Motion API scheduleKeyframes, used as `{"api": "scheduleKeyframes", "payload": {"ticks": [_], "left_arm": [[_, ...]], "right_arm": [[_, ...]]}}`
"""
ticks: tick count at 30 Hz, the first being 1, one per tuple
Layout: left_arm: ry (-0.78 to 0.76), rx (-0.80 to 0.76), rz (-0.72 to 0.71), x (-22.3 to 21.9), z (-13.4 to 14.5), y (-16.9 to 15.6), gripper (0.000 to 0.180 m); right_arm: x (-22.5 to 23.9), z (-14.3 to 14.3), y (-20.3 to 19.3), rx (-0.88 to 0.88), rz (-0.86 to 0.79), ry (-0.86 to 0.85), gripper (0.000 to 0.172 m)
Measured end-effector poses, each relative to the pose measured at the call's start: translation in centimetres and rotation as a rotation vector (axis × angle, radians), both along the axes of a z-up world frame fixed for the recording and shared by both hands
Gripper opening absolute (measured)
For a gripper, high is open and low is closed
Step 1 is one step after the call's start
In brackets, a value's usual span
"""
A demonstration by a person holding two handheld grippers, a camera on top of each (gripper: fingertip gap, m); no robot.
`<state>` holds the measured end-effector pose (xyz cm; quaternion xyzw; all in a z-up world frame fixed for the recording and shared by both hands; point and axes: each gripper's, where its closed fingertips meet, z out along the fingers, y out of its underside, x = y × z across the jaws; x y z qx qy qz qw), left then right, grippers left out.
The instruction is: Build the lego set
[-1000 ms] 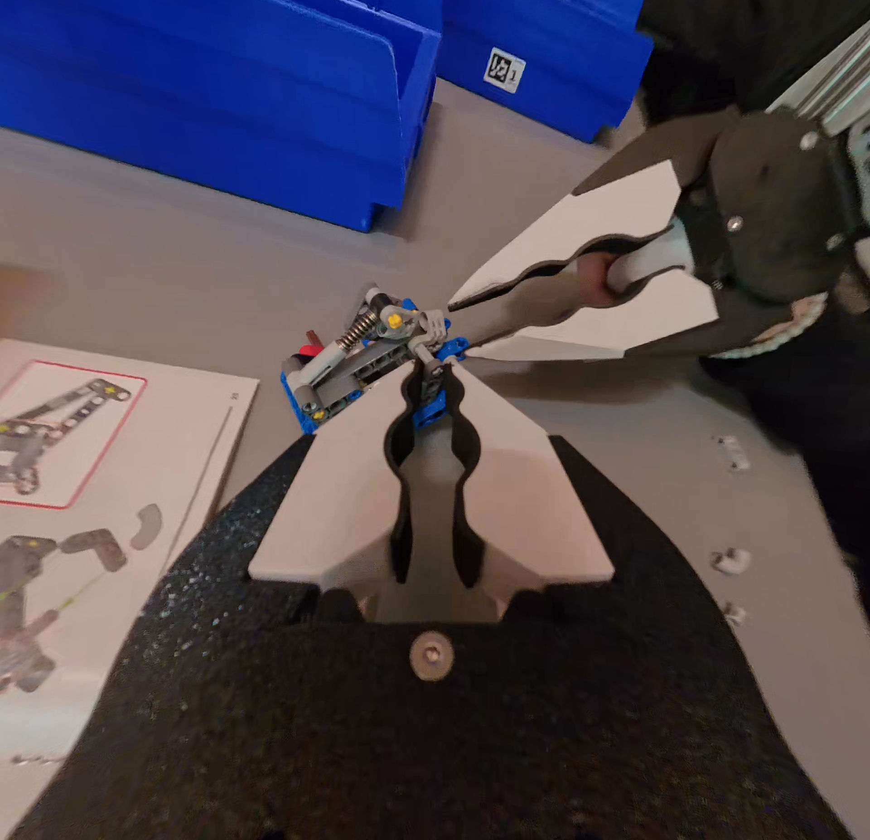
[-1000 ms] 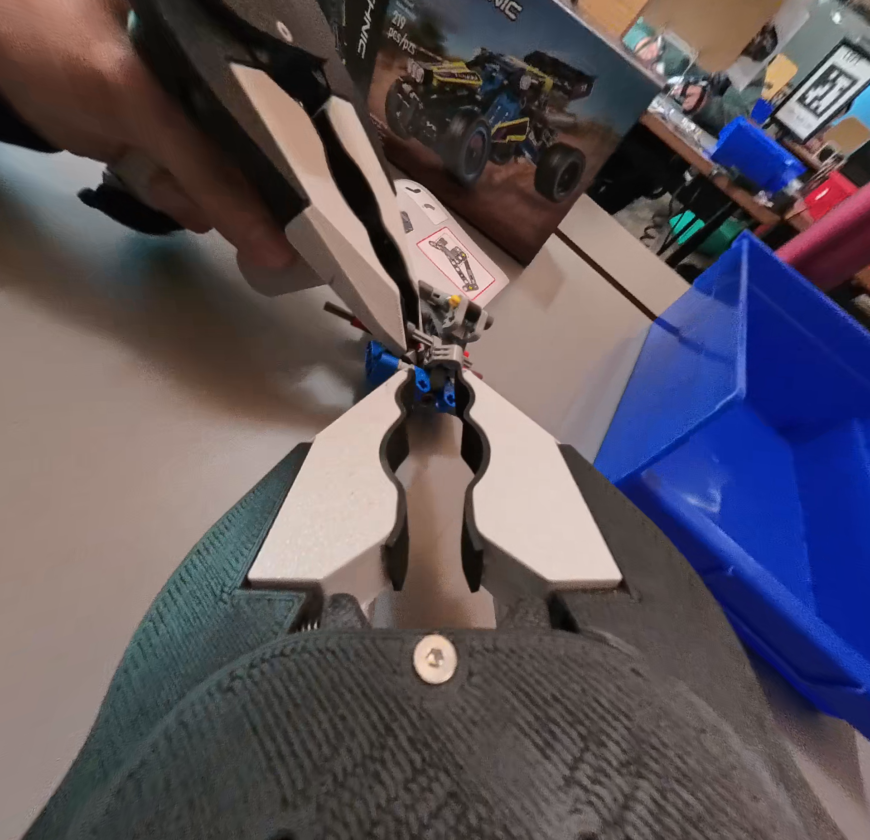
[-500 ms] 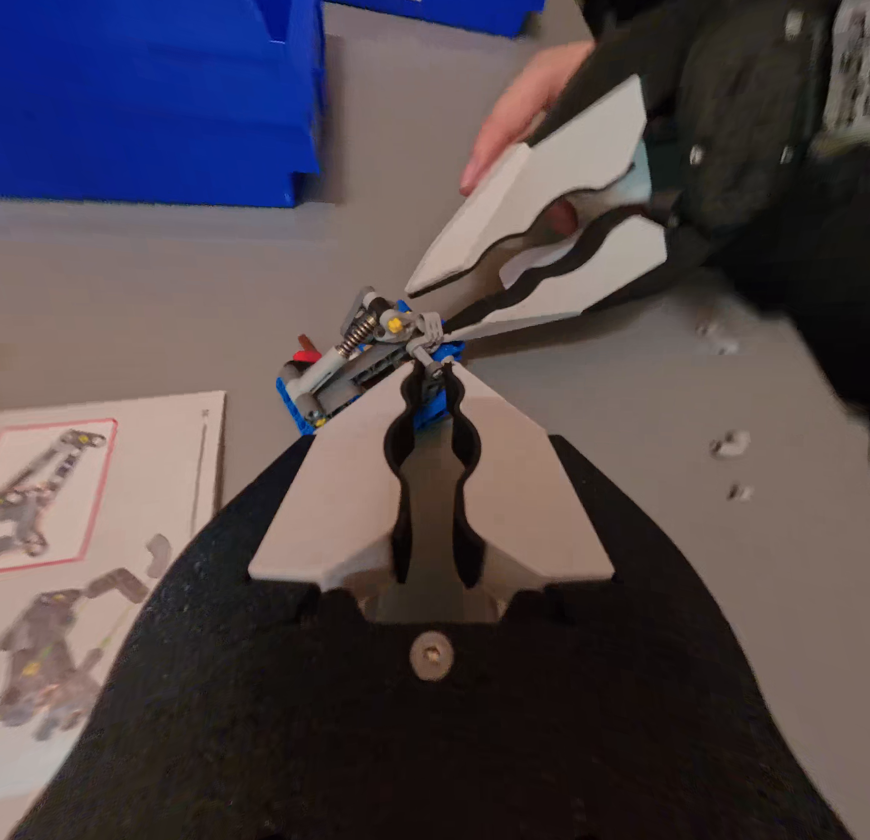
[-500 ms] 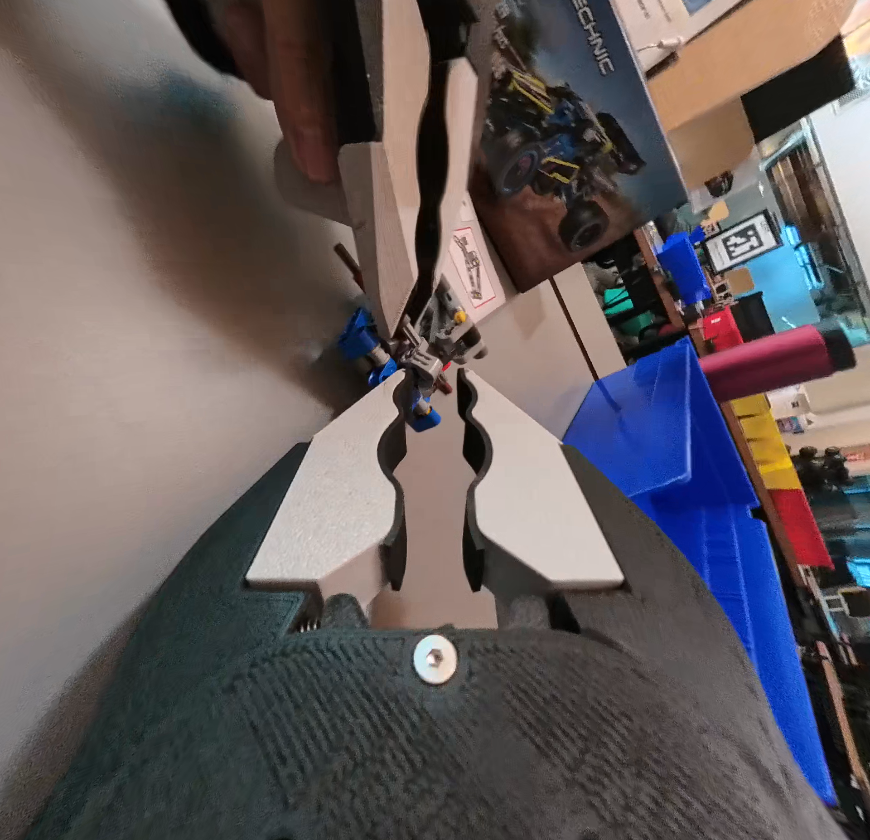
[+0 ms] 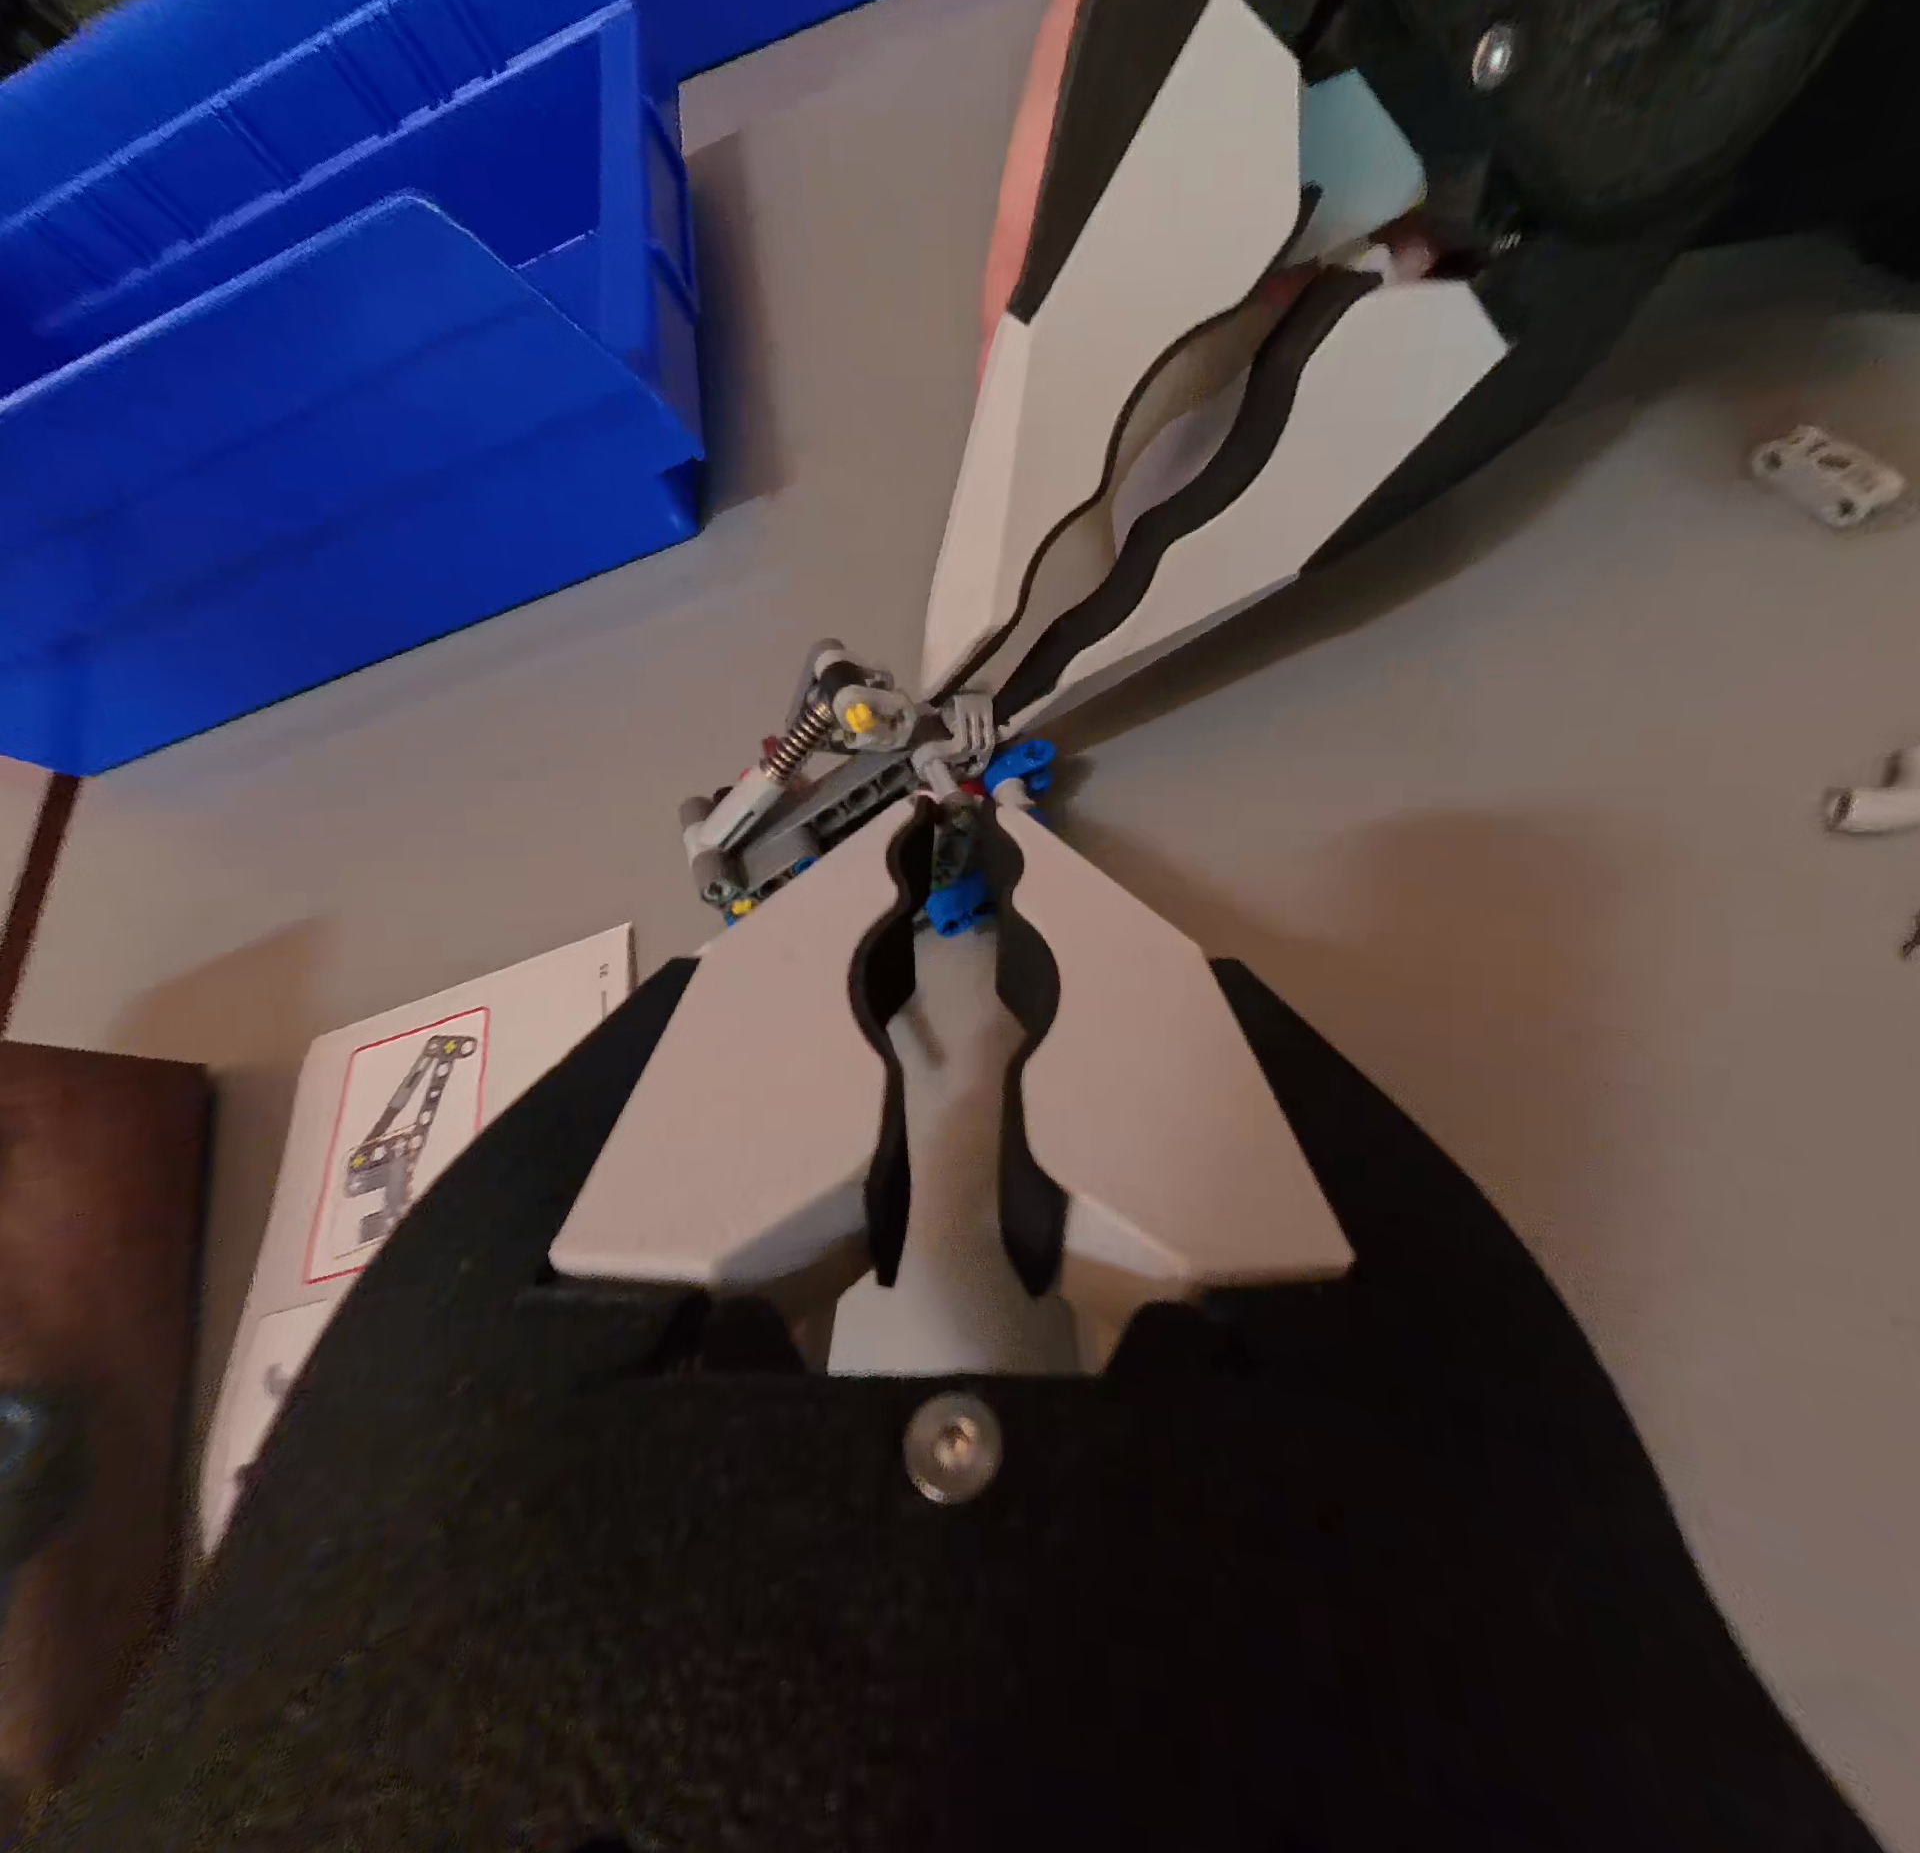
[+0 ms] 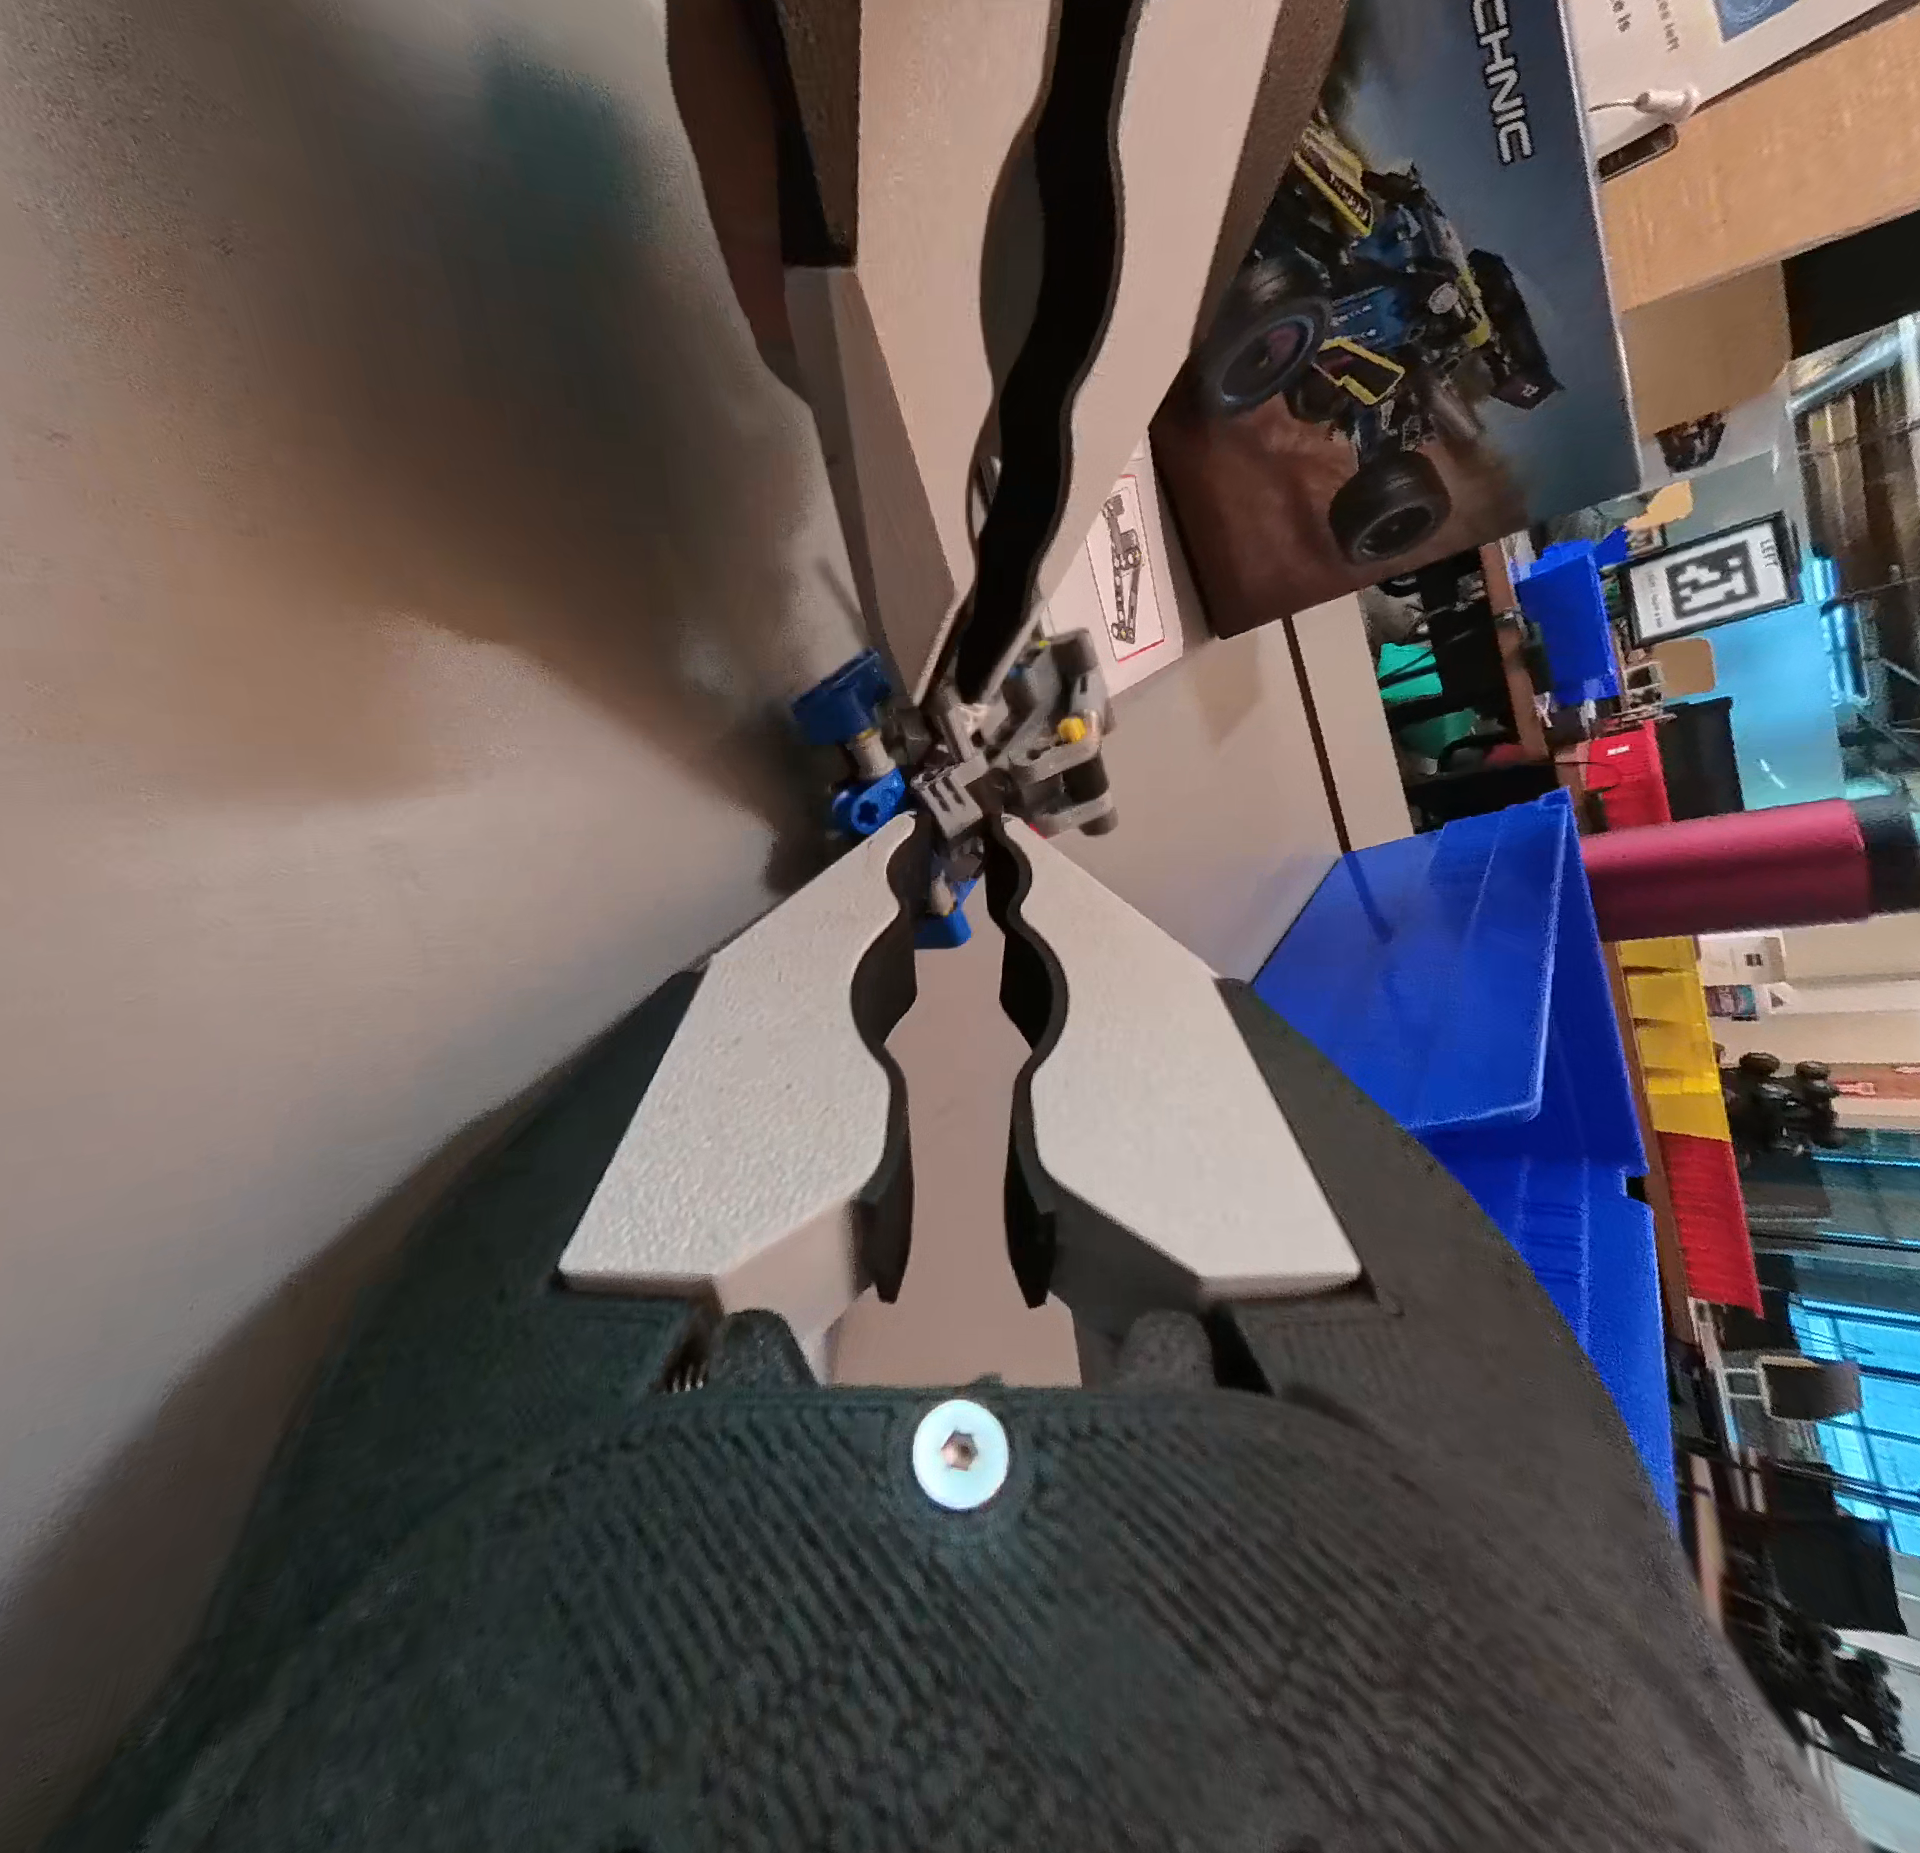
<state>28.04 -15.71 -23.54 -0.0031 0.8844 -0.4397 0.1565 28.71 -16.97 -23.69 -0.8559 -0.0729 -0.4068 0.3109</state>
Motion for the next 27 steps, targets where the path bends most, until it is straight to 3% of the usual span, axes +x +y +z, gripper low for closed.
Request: {"api": "scheduleKeyframes", "payload": {"ticks": [6,10,14,18,20,25,27], "left_arm": [[-0.247,0.108,0.031,0.5,-0.1,0.1,0.004],[-0.332,0.092,0.069,0.6,0.0,0.1,0.004],[-0.284,0.029,0.099,0.2,0.2,0.6,0.004],[-0.046,-0.142,0.164,0.2,1.2,1.9,0.0],[-0.091,-0.079,0.202,1.1,0.9,3.9,0.0],[-0.196,-0.046,0.069,-0.6,1.1,2.9,0.0],[-0.269,-0.001,0.092,-0.1,1.1,2.6,0.002]], "right_arm": [[0.2,-0.1,0.1,-0.006,-0.035,0.007,0.007],[0.4,-0.3,-0.1,-0.052,-0.063,-0.015,0.007],[0.3,-0.3,0.3,-0.04,-0.049,-0.025,0.007],[1.4,-0.7,-1.5,-0.122,-0.132,-0.08,0.006],[0.4,-0.1,-0.7,0.022,-0.074,0.02,0.005],[0.3,-0.5,1.0,-0.019,-0.051,-0.014,0.005],[0.1,-0.5,1.1,-0.007,-0.041,-0.005,0.005]]}}
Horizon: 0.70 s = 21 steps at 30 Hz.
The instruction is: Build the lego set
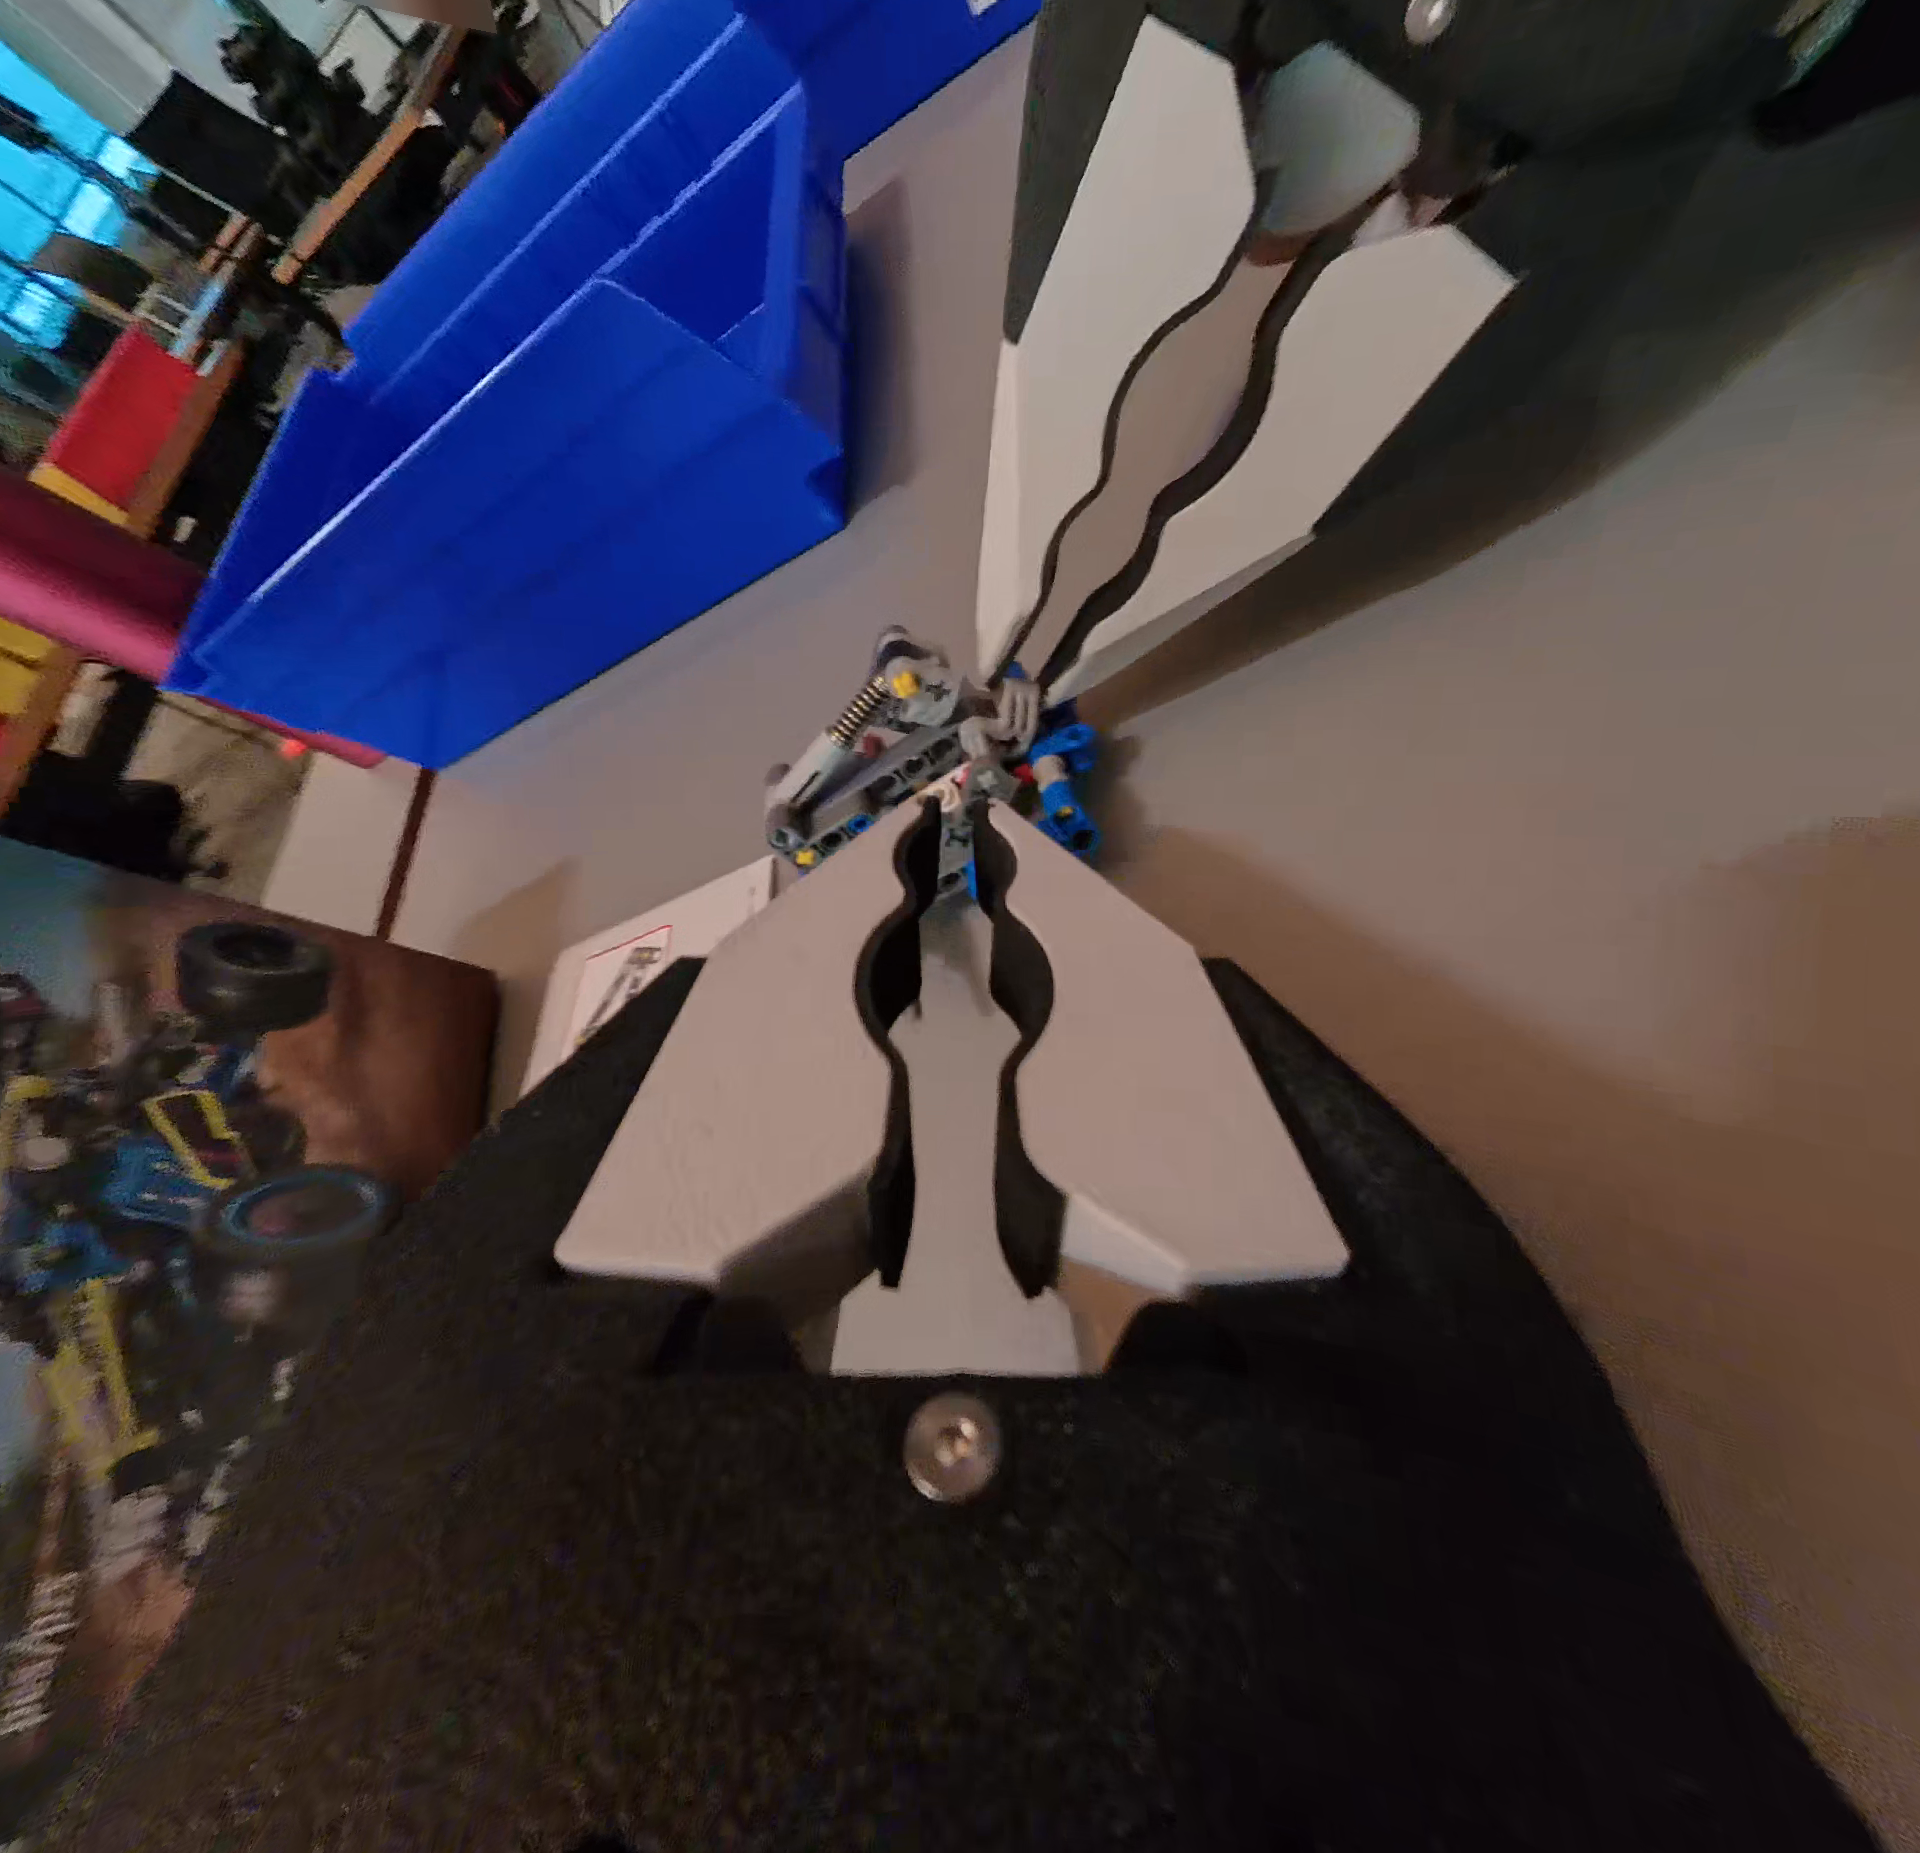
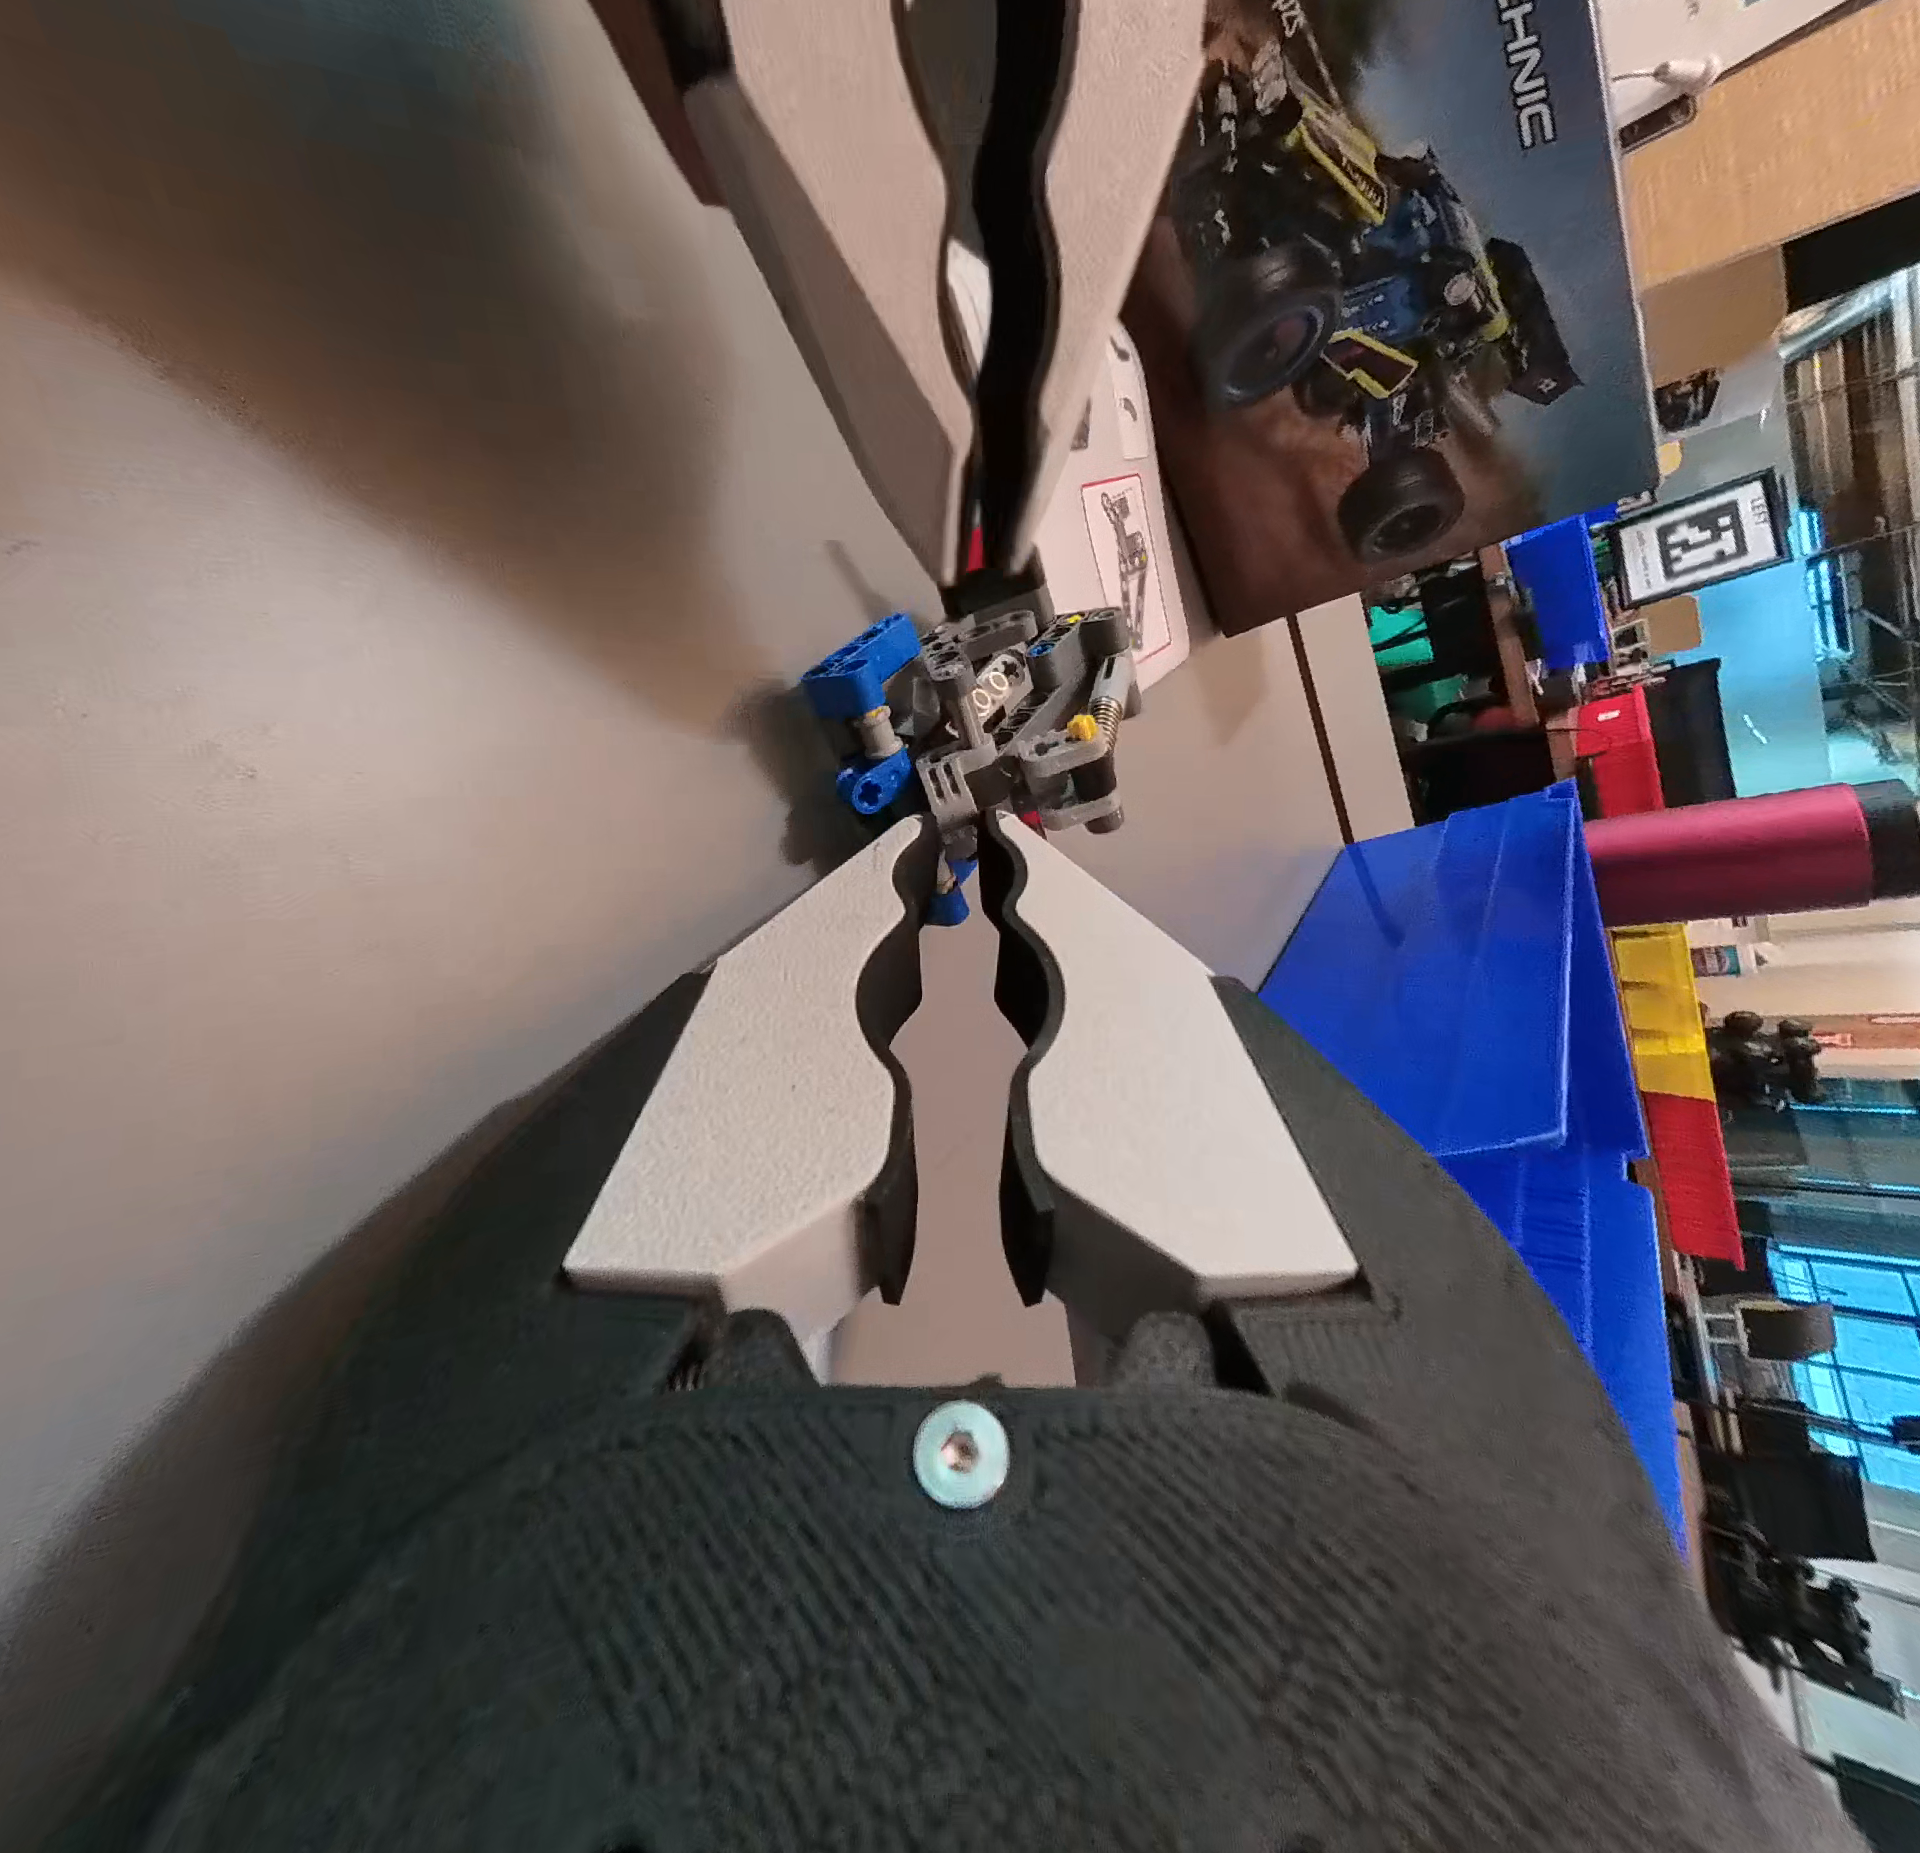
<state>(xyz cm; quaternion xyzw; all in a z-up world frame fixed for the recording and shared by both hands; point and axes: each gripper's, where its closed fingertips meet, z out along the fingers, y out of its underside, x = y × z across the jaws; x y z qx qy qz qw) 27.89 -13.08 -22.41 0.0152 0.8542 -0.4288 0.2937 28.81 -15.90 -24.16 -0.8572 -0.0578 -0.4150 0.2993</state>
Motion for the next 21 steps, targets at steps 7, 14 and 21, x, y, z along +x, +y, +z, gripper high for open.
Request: {"api": "scheduleKeyframes", "payload": {"ticks": [7,14,21], "left_arm": [[-0.098,0.104,-0.053,-0.1,-0.8,-0.9,0.008],[-0.16,0.174,-0.062,0.1,-1.3,-0.5,0.004],[-0.199,0.102,-0.048,-0.5,-0.6,0.1,0.004]], "right_arm": [[-0.5,0.0,0.4,0.011,0.03,0.009,0.005],[-0.6,0.1,0.7,0.021,0.04,0.015,0.005],[0.2,-0.3,-0.7,-0.027,-0.042,-0.009,0.0]]}}
